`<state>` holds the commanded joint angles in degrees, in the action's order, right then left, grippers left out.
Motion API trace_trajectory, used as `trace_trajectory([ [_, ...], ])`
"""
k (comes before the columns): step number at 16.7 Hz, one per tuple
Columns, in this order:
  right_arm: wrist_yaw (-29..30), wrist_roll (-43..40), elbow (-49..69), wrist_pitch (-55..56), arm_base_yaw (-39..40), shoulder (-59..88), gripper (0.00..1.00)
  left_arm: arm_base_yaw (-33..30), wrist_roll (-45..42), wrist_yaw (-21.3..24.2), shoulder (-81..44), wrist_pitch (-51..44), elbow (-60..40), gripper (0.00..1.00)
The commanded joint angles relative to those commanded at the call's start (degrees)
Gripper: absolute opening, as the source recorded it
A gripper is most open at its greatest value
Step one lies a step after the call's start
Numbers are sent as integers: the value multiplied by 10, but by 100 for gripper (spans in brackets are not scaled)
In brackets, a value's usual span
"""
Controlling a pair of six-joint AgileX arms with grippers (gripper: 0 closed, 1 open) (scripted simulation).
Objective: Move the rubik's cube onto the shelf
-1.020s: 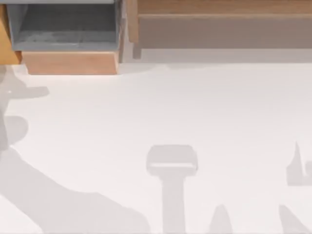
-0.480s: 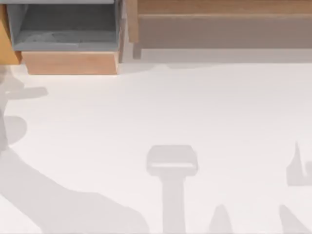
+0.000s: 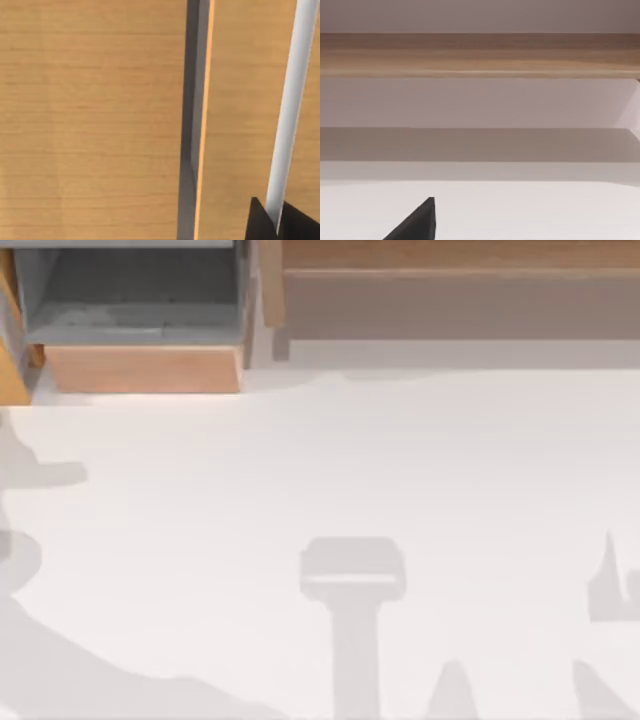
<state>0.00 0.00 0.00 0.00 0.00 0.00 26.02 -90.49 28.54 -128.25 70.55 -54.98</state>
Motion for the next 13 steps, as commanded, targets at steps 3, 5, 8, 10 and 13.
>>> trace_trajectory([
  [3, 0, 0, 0, 0, 0, 0, 100, 8, -2, 7, 13, 13, 13, 0],
  [5, 0, 0, 0, 0, 0, 0, 100, 4, -2, 6, 9, 11, 12, 0],
  [8, 0, 0, 0, 0, 0, 0, 100, 14, -3, 14, 21, 25, 35, 0],
  [10, 0, 0, 0, 0, 0, 0, 100, 28, -2, 29, 37, 45, 77, 0],
  [13, 0, 0, 0, 0, 0, 0, 100, 51, -3, 52, 63, 78, 138, 0],
])
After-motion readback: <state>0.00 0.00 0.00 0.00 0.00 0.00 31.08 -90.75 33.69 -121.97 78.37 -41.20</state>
